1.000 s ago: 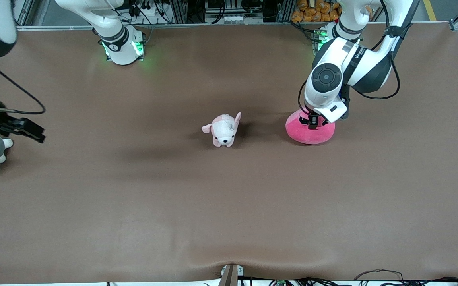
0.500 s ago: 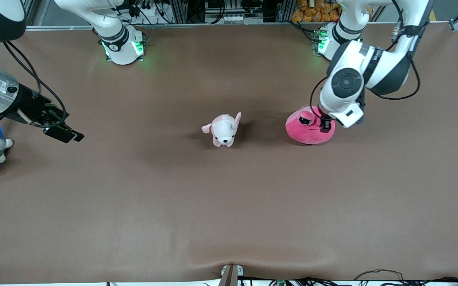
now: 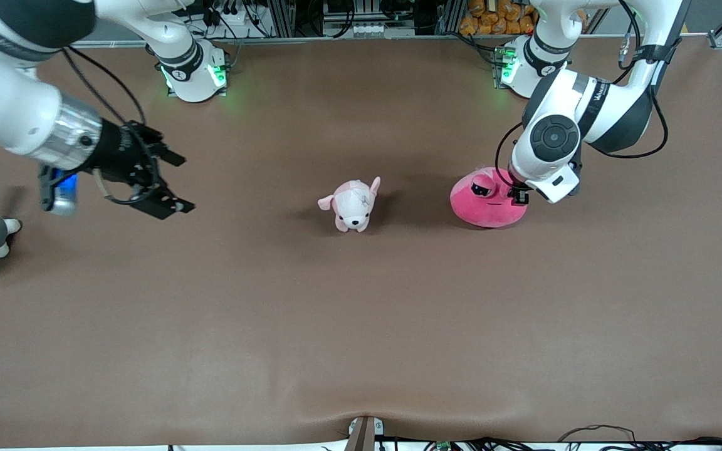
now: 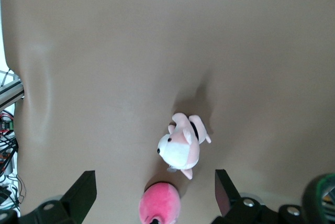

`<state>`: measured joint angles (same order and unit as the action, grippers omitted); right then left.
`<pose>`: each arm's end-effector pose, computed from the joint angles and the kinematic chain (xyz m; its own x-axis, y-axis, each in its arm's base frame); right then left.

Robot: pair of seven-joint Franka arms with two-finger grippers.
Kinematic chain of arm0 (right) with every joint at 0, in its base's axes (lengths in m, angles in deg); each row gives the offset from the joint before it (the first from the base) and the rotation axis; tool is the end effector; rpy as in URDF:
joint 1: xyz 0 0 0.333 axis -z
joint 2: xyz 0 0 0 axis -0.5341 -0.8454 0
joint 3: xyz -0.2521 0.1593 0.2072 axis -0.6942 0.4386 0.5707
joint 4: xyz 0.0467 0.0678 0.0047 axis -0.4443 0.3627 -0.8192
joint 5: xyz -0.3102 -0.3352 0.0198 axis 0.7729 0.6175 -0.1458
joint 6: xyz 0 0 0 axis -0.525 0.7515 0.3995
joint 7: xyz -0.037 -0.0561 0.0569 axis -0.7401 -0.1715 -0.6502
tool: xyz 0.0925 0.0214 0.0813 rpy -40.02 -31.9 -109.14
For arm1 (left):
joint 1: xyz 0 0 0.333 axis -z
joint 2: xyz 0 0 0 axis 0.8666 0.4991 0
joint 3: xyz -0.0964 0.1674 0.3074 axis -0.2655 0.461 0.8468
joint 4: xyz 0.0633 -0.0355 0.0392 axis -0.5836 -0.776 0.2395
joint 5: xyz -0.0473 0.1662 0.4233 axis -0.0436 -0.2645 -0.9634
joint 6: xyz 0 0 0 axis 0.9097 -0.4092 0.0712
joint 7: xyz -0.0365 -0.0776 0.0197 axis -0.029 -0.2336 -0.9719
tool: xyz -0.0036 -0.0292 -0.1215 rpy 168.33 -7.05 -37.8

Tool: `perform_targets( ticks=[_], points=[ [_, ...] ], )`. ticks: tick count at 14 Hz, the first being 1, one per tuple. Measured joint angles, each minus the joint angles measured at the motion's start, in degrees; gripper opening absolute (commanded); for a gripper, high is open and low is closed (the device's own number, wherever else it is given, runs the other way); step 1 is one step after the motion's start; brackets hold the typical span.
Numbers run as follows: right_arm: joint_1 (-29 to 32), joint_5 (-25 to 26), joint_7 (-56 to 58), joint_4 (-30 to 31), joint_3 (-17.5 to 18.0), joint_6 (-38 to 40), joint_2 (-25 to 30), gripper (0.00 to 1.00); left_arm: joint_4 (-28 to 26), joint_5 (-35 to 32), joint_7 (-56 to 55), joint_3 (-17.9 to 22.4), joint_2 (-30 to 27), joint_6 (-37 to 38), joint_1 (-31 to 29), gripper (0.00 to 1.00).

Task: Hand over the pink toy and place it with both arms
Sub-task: 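Lift the pink toy with the left gripper while the right gripper approaches, then grasp the pink toy with the right gripper beside the left gripper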

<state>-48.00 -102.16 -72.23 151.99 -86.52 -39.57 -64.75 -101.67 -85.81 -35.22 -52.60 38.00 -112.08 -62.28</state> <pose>0.6501 0.2244 0.6314 0.2902 -0.8792 -0.3778 -0.9548 -0.2927 -0.0521 0.5169 -0.2137 0.3204 0.1295 0.9774 0.1673 0.9554 -0.0779 -0.2849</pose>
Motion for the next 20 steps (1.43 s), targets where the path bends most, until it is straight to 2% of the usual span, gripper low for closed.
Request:
perform_targets(
  ticks=[3,7,11,15,17,20],
  points=[
    [-2.9,0.0,-8.6,0.0,0.0,-3.3,-0.6,1.0,0.2,0.2,0.0,0.0,0.0,-0.1,-1.1,0.0],
    [-3.3,0.0,-10.8,0.0,-0.1,-3.9,-0.9,1.0,2.9,0.5,0.0,0.0,-0.1,0.3,-1.4,0.0],
    [-3.4,0.0,-10.9,0.0,-0.1,-3.9,-1.0,1.0,11.3,5.6,0.0,-0.4,-0.6,6.5,-1.2,0.0],
    [-4.8,0.0,-13.8,0.0,-0.1,-3.9,-1.5,1.0,21.9,16.6,-0.1,-1.4,-1.5,11.8,-0.9,0.0],
    [-5.6,0.0,-15.2,0.0,-0.1,-3.9,-1.8,1.0,25.0,20.0,-1.5,-3.9,-1.6,12.2,-0.9,0.0],
    [-6.7,0.0,-18.2,0.0,-0.1,-4.5,-2.3,1.0,29.9,24.9,-10.1,-7.5,-0.5,11.1,0.1,0.0]
  ],
)
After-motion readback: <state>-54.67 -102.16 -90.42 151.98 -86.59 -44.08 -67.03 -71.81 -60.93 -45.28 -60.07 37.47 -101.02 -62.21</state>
